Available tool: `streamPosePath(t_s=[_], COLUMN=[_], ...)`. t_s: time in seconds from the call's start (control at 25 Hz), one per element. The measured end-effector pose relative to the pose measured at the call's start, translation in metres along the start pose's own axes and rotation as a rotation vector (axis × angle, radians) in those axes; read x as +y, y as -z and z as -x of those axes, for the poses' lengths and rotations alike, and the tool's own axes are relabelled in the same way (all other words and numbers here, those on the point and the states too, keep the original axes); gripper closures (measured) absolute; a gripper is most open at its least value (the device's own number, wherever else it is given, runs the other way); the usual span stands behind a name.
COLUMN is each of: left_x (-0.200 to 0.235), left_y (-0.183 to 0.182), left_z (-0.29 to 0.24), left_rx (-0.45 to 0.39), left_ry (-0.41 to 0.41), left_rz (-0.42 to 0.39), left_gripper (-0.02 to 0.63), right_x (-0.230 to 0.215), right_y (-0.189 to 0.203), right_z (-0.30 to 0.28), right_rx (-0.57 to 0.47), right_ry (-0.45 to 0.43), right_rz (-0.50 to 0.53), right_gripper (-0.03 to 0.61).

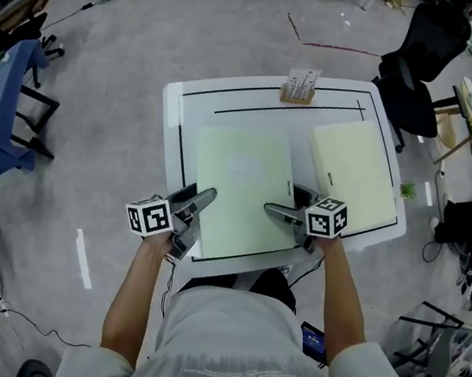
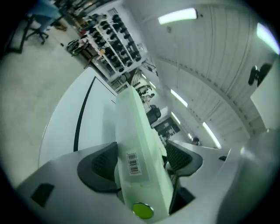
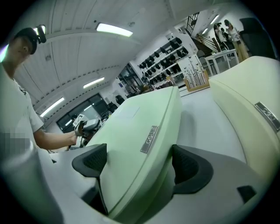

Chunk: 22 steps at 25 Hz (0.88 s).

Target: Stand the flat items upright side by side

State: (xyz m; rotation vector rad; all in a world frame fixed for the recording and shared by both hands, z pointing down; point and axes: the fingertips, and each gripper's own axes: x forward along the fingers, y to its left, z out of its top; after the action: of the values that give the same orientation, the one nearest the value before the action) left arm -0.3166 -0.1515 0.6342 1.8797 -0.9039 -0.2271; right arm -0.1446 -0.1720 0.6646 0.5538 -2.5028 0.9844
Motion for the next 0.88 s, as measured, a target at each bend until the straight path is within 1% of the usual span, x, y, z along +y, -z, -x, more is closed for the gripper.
streamPosePath(t_s=[0.04, 0.12, 0.2, 0.24, 0.28, 0.32, 0.44, 0.56, 0.68, 0.76, 0.8, 0.88], left_x=[-0.002, -0.001, 0.002, 0.004, 0.007, 0.010, 0.018, 0.022, 0.017, 0.011, 0.007, -0.003], left_y=[-0.006, -0.013, -0.015, -0.013, -0.009, -0.003, 0.016, 0.024, 0.022, 0.018, 0.016, 0.017], left_z=[0.003, 0.006, 0.007, 0.007, 0.007, 0.006, 0.004, 0.003, 0.003, 0.003, 0.003, 0.002], left_rx=[-0.041, -0.100, -0.134, -0.138, -0.128, -0.104, -0.012, 0.028, 0.041, 0.032, 0.025, 0.026], left_ry=[0.019, 0.039, 0.045, 0.035, 0.016, -0.009, -0.070, -0.080, -0.061, -0.026, 0.003, 0.070], left_rz=[0.046, 0.111, 0.177, 0.196, 0.194, 0.177, 0.126, 0.109, 0.038, -0.001, 0.004, 0.068], left_gripper=[0.252, 0.252, 0.252, 0.252, 0.252, 0.251, 0.250, 0.250, 0.252, 0.258, 0.261, 0.272], right_x=[0.001, 0.003, 0.005, 0.006, 0.008, 0.009, 0.011, 0.010, 0.006, 0.002, 0.000, -0.006], right_y=[-0.001, -0.003, -0.004, -0.004, -0.003, -0.002, 0.003, 0.005, 0.005, 0.003, 0.001, -0.002], right_z=[0.000, -0.003, -0.005, -0.006, -0.007, -0.008, -0.009, -0.010, -0.011, -0.011, -0.010, -0.008], right_rx=[-0.012, -0.026, -0.039, -0.042, -0.041, -0.034, -0.006, 0.021, 0.055, 0.051, 0.041, 0.017], right_ry=[-0.005, -0.016, -0.029, -0.034, -0.035, -0.036, -0.041, -0.039, -0.032, -0.028, -0.024, -0.017], right_rz=[0.002, 0.004, 0.016, 0.029, 0.045, 0.062, 0.106, 0.101, 0.022, -0.052, -0.089, -0.161], right_gripper=[0.124, 0.124, 0.123, 0.123, 0.121, 0.121, 0.121, 0.121, 0.121, 0.118, 0.117, 0.117])
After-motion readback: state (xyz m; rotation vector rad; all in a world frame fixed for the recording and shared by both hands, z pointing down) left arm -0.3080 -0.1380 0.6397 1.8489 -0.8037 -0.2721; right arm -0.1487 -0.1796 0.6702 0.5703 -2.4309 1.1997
